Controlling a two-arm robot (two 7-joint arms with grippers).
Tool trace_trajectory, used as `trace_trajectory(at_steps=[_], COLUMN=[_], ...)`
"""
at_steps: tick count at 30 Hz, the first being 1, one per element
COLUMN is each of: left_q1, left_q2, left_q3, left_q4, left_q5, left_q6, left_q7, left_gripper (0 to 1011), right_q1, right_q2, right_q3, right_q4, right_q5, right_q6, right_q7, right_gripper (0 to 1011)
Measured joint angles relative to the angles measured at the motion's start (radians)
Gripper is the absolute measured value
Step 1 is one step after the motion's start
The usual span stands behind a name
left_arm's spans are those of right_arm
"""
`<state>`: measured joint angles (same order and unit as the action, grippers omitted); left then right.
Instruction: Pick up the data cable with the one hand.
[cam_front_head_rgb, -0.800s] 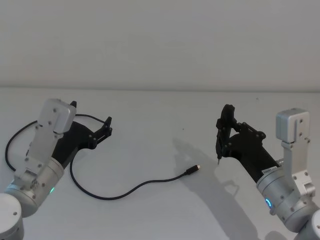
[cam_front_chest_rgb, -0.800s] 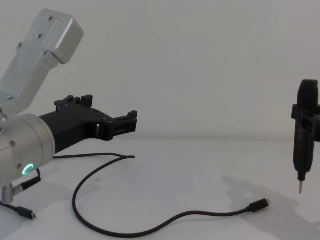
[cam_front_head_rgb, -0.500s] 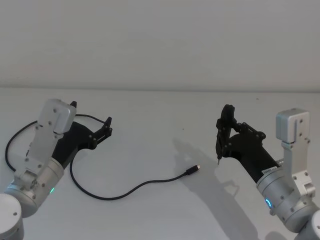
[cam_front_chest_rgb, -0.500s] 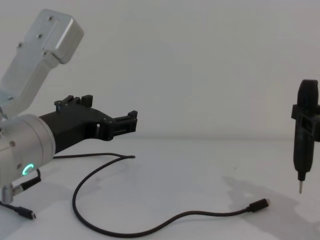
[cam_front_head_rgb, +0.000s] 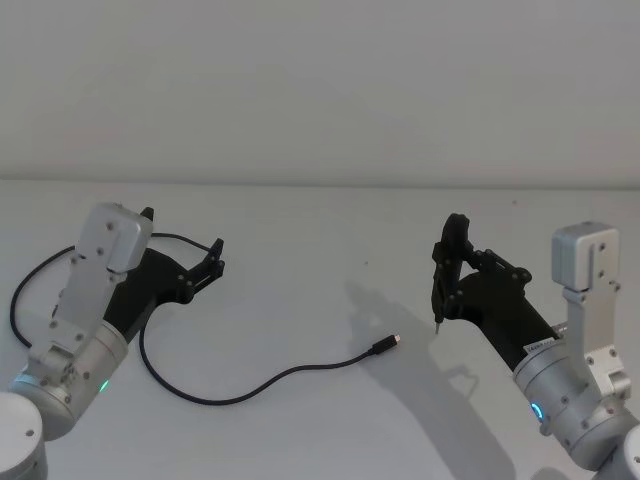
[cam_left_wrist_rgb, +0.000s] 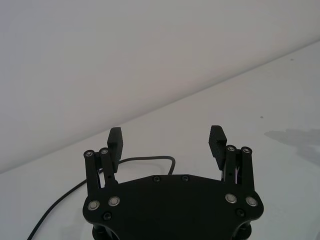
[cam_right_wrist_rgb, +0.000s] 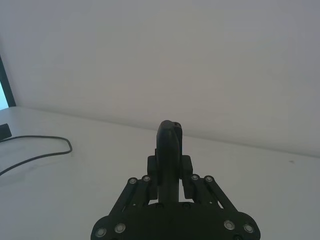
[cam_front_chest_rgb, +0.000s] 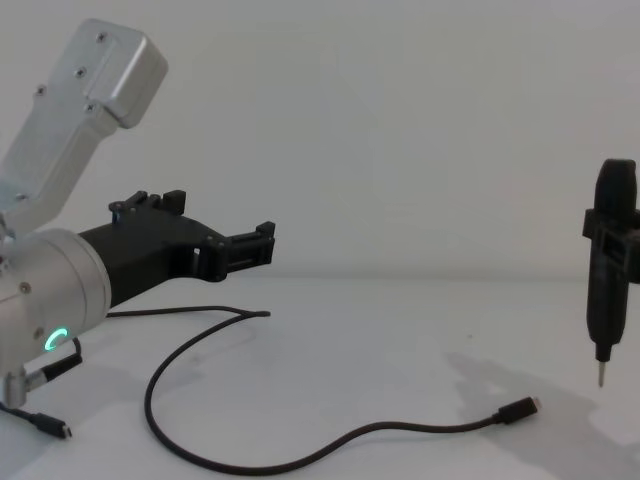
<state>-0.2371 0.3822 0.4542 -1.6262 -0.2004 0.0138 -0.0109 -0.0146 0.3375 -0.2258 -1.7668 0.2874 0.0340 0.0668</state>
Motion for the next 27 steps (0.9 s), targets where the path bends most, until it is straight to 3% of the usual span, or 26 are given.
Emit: trace_trajectory(at_steps=[22, 27], left_q1=[-0.001, -0.010], left_q2=[0.000, 0.011], left_q3=[0.000, 0.003], left_q4=[0.000, -0.008], left_q5=[-0.001, -0.013], left_q6=[0.004, 0.037], left_q7=[-0.004, -0.043], left_gripper=[1001, 1001], right_q1=[0.000, 0.000], right_q2=[0.000, 0.000], right_q3=[0.000, 0.000], right_q4=[0.000, 0.000], right_q5=[0.000, 0.000], right_q6=[0.000, 0.000], right_q7=[0.000, 0.000], right_gripper=[274, 275])
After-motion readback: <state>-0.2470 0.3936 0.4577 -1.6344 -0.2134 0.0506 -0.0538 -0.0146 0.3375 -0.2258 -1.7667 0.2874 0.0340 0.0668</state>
